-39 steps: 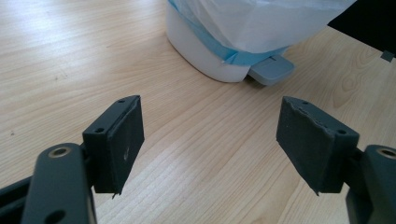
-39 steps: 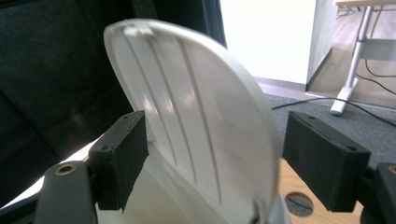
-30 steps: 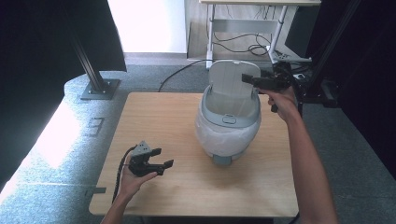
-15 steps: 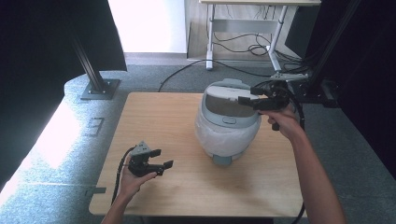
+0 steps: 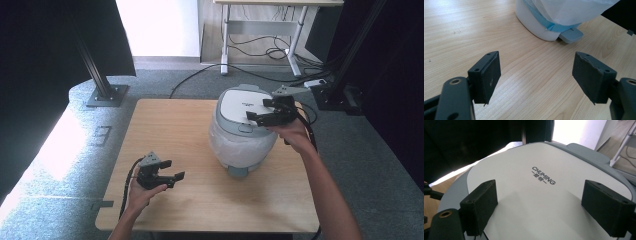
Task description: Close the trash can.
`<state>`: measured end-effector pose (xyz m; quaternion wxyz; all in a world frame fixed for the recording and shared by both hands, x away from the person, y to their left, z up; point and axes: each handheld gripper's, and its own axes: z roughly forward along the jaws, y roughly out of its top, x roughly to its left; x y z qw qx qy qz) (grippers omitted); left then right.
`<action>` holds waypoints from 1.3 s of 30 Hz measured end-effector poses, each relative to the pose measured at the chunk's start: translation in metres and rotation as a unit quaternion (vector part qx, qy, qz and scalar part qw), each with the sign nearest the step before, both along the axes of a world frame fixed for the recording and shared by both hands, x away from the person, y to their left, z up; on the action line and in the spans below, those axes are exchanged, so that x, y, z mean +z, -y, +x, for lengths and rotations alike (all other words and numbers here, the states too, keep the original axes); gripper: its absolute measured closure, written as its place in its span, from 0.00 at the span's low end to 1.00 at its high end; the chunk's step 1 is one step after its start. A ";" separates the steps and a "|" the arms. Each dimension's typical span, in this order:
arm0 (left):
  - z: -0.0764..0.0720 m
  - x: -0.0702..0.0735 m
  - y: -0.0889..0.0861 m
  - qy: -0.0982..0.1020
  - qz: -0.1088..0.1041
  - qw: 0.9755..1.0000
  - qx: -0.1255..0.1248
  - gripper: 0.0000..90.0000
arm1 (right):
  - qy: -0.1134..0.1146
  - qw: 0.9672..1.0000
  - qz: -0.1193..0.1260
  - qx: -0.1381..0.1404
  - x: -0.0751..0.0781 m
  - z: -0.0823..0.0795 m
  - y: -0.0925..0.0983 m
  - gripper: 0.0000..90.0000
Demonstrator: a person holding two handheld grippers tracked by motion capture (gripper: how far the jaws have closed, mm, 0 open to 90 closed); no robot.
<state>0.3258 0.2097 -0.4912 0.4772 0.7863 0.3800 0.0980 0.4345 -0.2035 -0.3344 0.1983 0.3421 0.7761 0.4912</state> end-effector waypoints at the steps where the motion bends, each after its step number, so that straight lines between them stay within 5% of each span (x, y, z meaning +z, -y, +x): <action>1: 0.000 0.000 0.000 0.000 0.001 1.000 0.000 0.25 | 0.000 1.000 -0.002 -0.004 0.000 -0.001 -0.002 0.14; 17: -0.003 0.000 0.004 0.000 0.000 1.000 0.000 0.25 | -0.002 0.998 -0.019 -0.064 -0.001 -0.014 -0.010 0.17; 23: -0.003 0.000 0.004 0.000 0.001 1.000 -0.001 0.25 | 0.008 0.998 -0.019 -0.065 -0.002 -0.017 -0.011 0.17; 29: -0.001 -0.002 0.001 -0.002 0.000 1.000 0.001 0.25 | 0.024 0.997 -0.002 -0.076 -0.005 -0.020 -0.005 0.18; 32: 0.000 -0.003 0.000 -0.002 -0.001 1.000 0.004 0.25 | 0.032 0.996 0.029 -0.083 -0.006 -0.026 0.007 0.18; 39: -0.001 -0.004 -0.002 -0.002 -0.007 1.000 0.009 0.25 | 0.050 0.996 0.045 -0.065 -0.005 -0.059 0.026 0.19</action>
